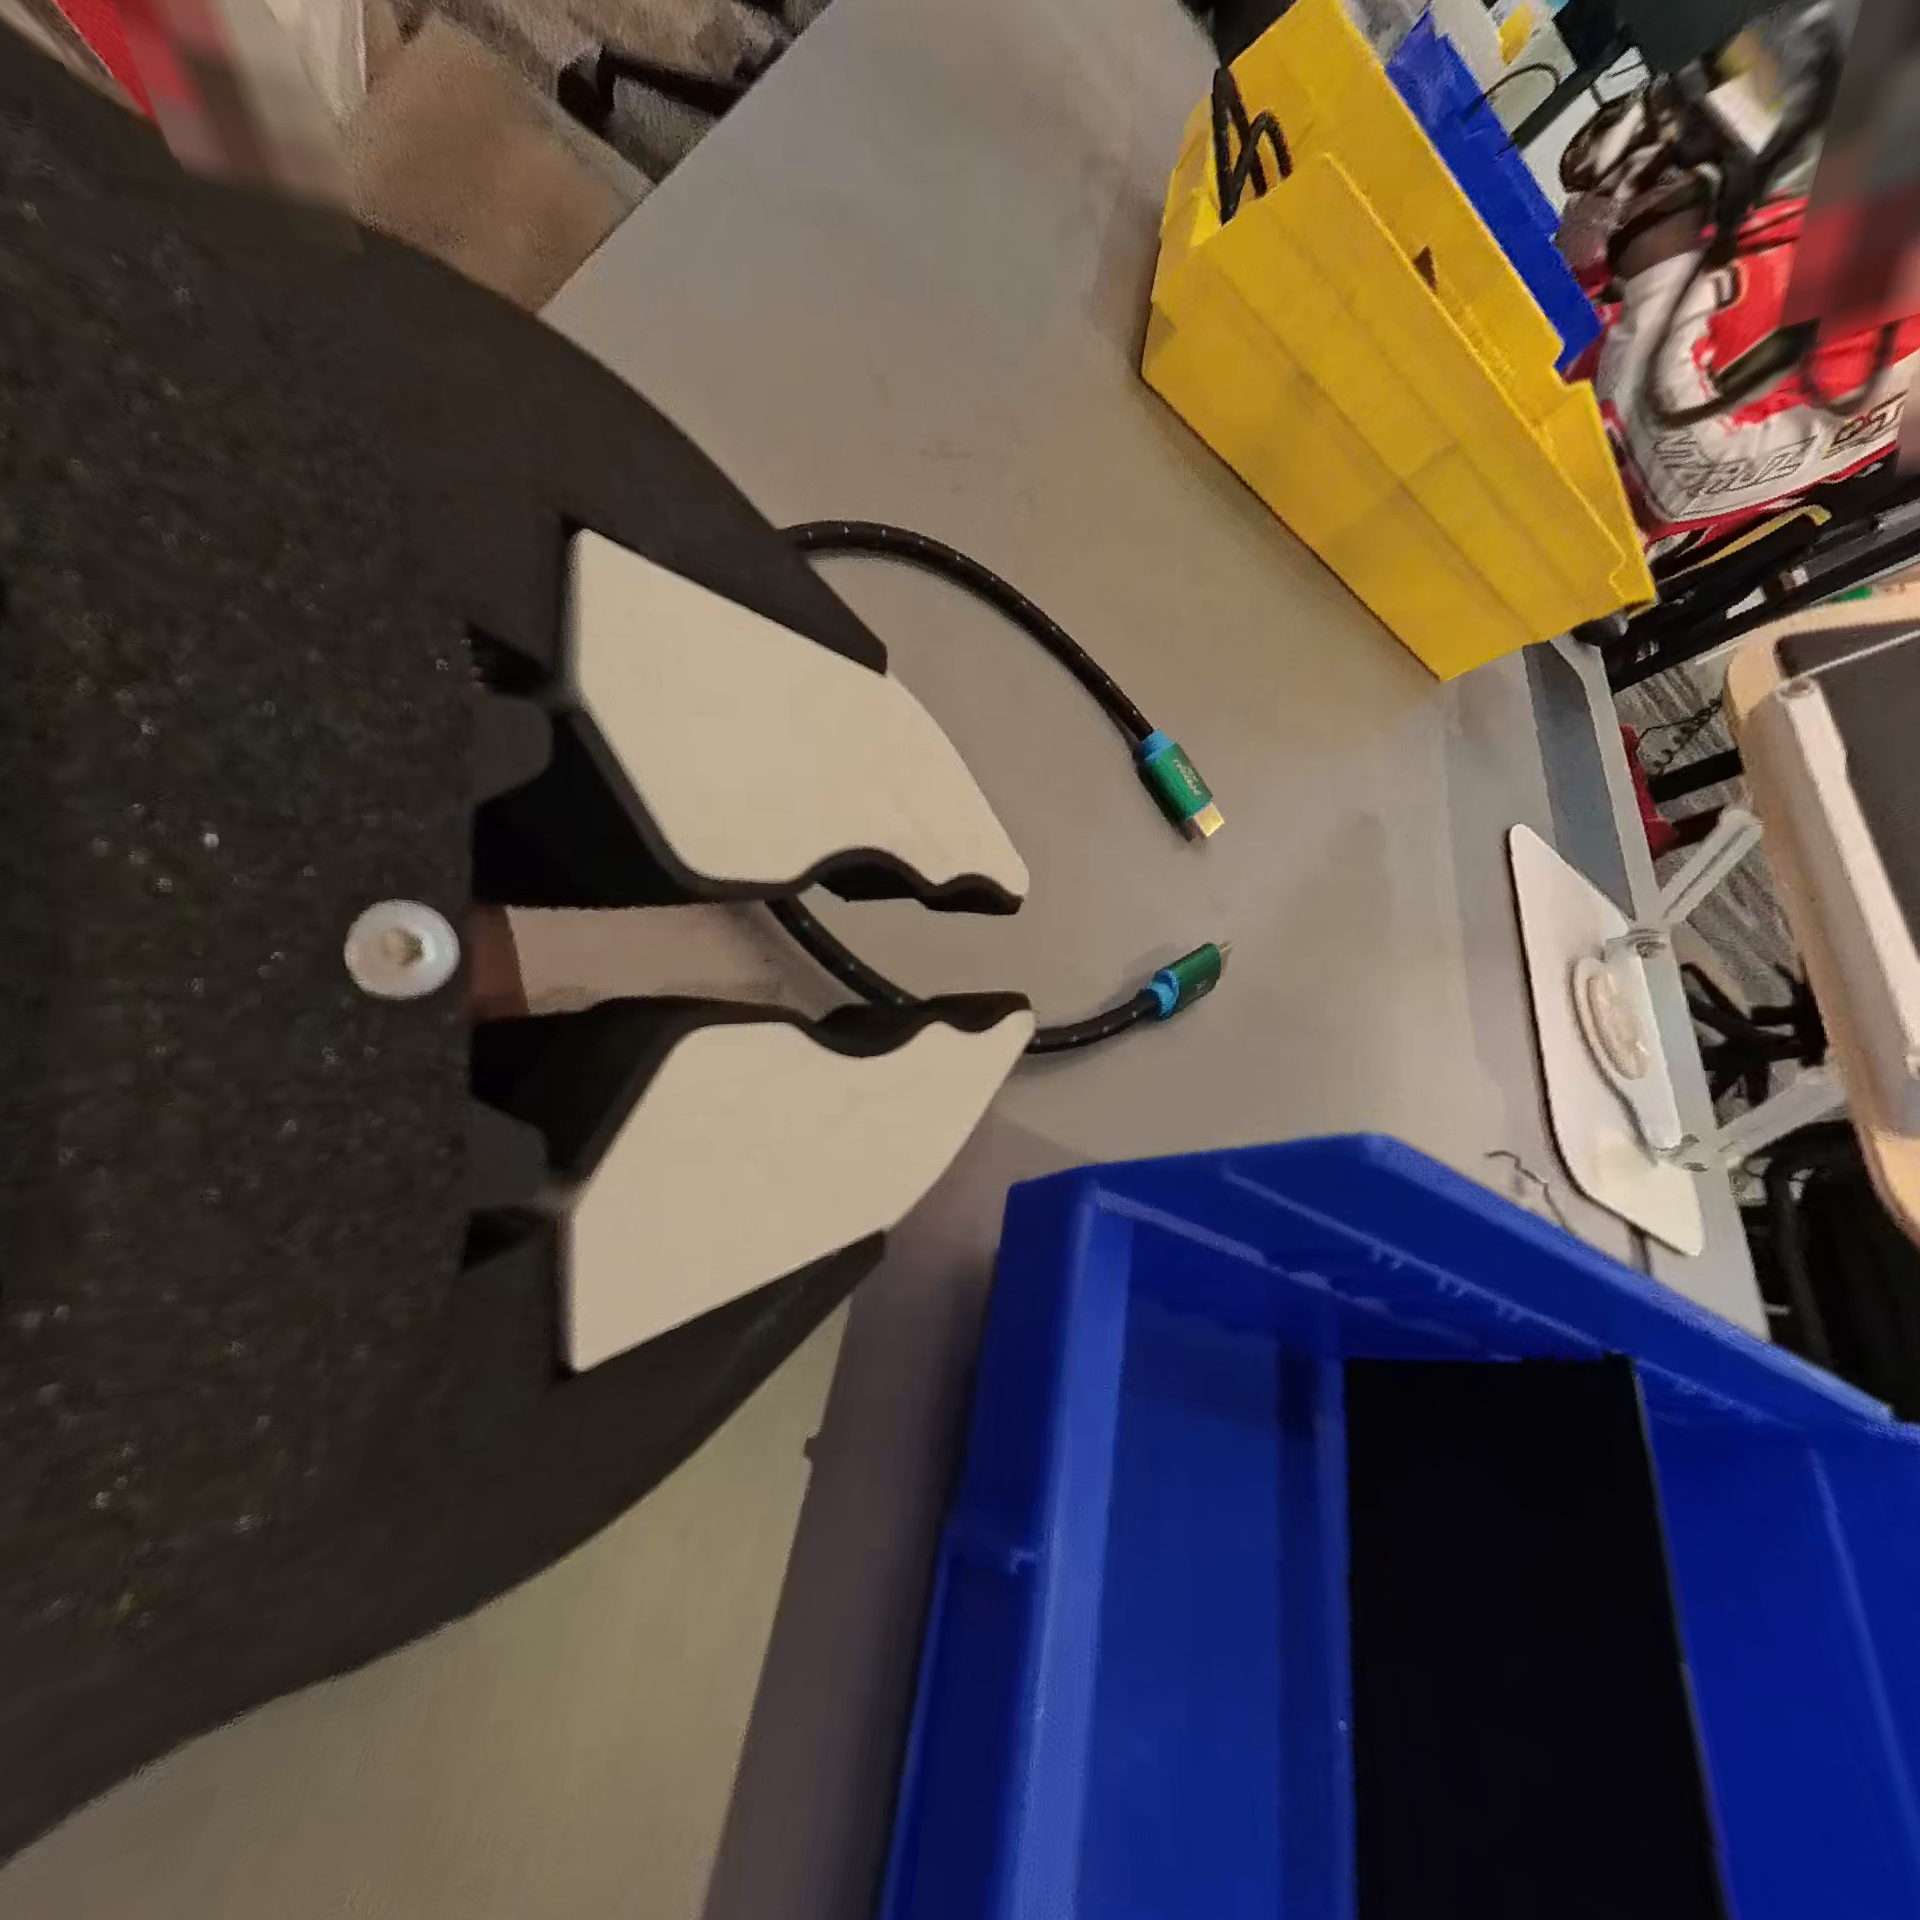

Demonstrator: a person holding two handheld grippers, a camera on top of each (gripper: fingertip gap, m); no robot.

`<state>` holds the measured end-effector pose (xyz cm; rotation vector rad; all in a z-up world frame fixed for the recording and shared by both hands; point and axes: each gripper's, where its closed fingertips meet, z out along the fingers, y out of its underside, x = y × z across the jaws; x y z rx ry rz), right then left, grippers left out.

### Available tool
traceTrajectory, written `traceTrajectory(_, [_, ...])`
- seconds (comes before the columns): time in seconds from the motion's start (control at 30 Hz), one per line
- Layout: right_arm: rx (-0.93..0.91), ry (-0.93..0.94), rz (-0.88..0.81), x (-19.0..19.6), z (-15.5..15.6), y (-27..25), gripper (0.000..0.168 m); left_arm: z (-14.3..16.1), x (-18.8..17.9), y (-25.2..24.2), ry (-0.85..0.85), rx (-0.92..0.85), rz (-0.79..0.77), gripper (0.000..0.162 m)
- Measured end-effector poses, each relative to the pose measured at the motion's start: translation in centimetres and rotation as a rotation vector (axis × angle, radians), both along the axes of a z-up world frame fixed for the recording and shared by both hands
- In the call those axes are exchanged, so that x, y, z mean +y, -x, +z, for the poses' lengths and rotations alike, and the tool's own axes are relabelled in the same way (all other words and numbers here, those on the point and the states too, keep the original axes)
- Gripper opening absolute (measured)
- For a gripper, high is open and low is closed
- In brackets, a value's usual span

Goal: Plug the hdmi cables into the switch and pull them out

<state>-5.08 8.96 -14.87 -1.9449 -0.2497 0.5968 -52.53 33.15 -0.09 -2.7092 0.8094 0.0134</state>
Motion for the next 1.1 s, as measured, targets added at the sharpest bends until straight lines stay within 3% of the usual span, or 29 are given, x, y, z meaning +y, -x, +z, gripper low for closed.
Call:
traceTrajectory(0.1, [-0.059,-0.053,0.039,-0.3,0.5,1.3,0.014,5.0,-1.2,-2.3,-0.083,-0.172,0.043,0.026])
traceTrajectory(0.2, [-0.135,-0.139,0.094,-0.5,1.8,3.5,0.019,6.6,-3.4,-6.4,-0.086,-0.295,0.025,0.026])
traceTrajectory(0.33, [-0.352,-0.358,0.257,-1.2,5.8,9.5,0.027,3.3,-6.7,-13.2,0.025,-0.311,-0.057,0.025])
traceTrajectory(0.5, [-0.895,-0.870,0.390,-0.1,12.7,17.8,0.030,-3.0,-10.9,-22.0,0.210,-0.223,-0.213,0.025])
traceTrajectory(0.6, [-1.129,-0.964,0.446,1.1,12.8,21.5,0.033,-5.4,-12.7,-25.7,0.282,-0.177,-0.273,0.025])
traceTrajectory(0.77, [-1.415,-0.983,0.407,4.4,10.7,21.3,0.037,-7.6,-14.8,-28.1,0.383,-0.154,-0.286,0.025])
traceTrajectory(0.93, [-1.466,-1.085,0.372,5.2,9.3,20.0,0.021,-8.9,-15.8,-28.9,0.441,-0.211,-0.230,0.025])
traceTrajectory(1.1, [-1.245,-1.112,0.436,4.1,8.7,19.4,0.020,-8.6,-16.4,-28.8,0.446,-0.248,-0.318,0.032])
